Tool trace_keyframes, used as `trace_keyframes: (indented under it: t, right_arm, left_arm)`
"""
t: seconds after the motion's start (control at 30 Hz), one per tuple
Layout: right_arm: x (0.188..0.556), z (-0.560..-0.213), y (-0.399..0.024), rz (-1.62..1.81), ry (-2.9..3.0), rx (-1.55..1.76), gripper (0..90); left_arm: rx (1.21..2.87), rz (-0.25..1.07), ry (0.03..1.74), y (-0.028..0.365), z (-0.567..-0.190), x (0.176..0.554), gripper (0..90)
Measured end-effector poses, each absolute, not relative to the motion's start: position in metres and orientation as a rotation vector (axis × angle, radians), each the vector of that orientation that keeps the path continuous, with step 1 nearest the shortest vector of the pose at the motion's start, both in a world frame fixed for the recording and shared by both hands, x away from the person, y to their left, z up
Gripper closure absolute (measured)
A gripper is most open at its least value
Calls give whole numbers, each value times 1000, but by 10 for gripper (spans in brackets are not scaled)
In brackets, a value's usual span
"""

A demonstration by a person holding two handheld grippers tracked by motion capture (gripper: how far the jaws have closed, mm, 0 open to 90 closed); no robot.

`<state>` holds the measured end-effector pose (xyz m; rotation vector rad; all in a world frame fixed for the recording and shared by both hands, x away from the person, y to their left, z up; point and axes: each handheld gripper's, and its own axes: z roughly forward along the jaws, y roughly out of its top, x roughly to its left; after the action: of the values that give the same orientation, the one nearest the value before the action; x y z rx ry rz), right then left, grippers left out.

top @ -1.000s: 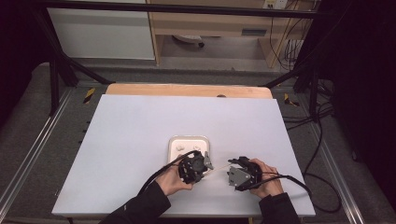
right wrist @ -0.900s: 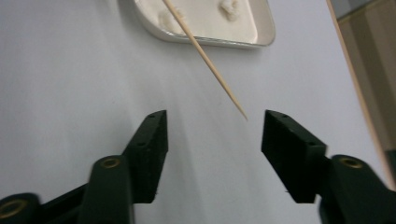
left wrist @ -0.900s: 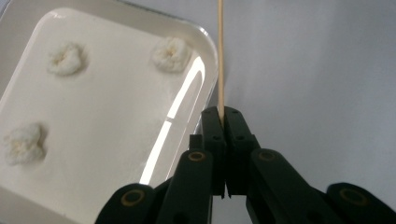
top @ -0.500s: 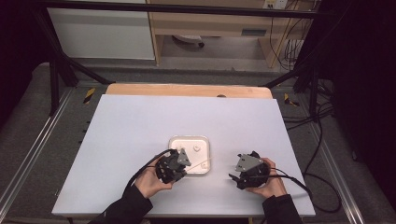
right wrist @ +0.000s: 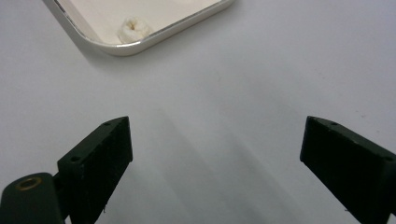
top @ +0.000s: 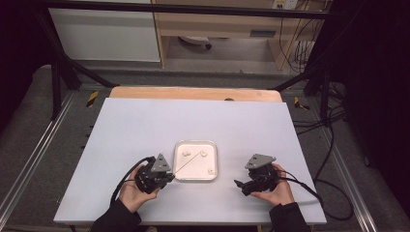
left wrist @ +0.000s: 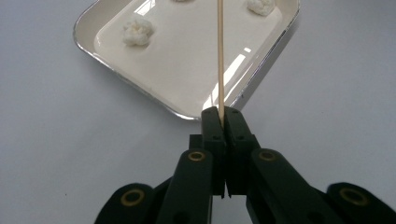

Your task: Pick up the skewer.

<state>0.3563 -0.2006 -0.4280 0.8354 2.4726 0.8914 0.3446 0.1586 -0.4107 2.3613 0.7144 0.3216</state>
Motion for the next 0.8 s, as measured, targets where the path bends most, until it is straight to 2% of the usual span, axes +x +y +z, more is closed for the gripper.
trace_keyframes:
  t: [0.43,0.8]
  right_arm:
    - [363,-418,-195,1069,2435,995,8]
    - [378,-412,-173,1103,2419,1012,7]
  left_arm:
    - [2250,313,799,185,-421,337,887]
    - [2202,321,820,196,-425,333,887]
